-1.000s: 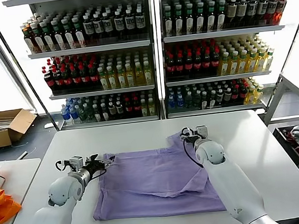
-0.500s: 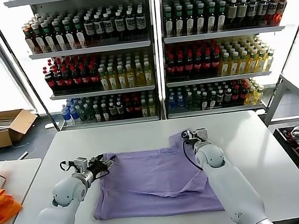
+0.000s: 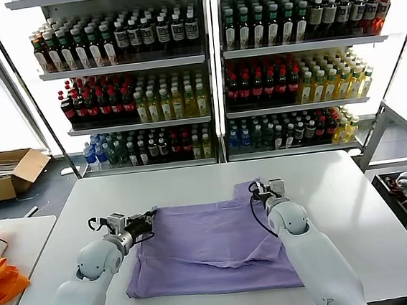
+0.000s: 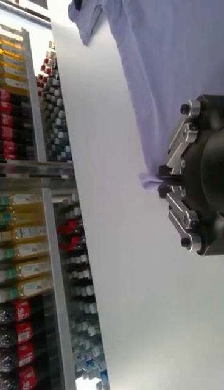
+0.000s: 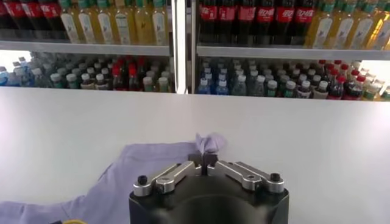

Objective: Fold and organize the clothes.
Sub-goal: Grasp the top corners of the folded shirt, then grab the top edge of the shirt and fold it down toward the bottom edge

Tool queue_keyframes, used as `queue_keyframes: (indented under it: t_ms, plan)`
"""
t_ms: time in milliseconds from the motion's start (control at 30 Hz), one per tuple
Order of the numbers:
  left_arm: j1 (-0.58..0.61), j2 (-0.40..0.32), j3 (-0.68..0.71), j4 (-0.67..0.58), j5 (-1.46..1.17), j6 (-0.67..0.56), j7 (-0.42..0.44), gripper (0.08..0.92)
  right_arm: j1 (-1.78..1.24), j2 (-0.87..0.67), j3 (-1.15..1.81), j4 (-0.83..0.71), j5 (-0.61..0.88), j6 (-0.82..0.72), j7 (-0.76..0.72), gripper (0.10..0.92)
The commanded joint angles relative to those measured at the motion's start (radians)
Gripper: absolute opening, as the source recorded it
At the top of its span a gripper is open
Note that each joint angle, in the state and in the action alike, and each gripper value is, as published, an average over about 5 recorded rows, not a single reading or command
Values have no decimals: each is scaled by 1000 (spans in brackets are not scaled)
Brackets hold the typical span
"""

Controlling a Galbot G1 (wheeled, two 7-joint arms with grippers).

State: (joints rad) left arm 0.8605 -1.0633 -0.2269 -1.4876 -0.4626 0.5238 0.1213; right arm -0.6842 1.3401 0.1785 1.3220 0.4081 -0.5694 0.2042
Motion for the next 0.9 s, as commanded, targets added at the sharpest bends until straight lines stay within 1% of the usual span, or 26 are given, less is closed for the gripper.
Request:
queue_keyframes:
  t_ms: [33,233,500,767,900]
  plan:
    - [12,-11,-27,-22,20,-66,1,86,-26,8,32,90,-21,3,-13,108]
    - [51,1,-63,-91,34,-101,-8,84,-58,5,56,220,-23,-4,-20,108]
    - [159,19,-99,-219,35,-96,-3,84,-138,-11,78,405,-18,-8,-5,108]
    - [291,25,-150,-345,36,-102,0,84,-374,-41,144,606,-20,-5,17,108]
    - [348,16,-163,-383,56,-114,6,84,-480,-39,185,690,-28,-6,41,108]
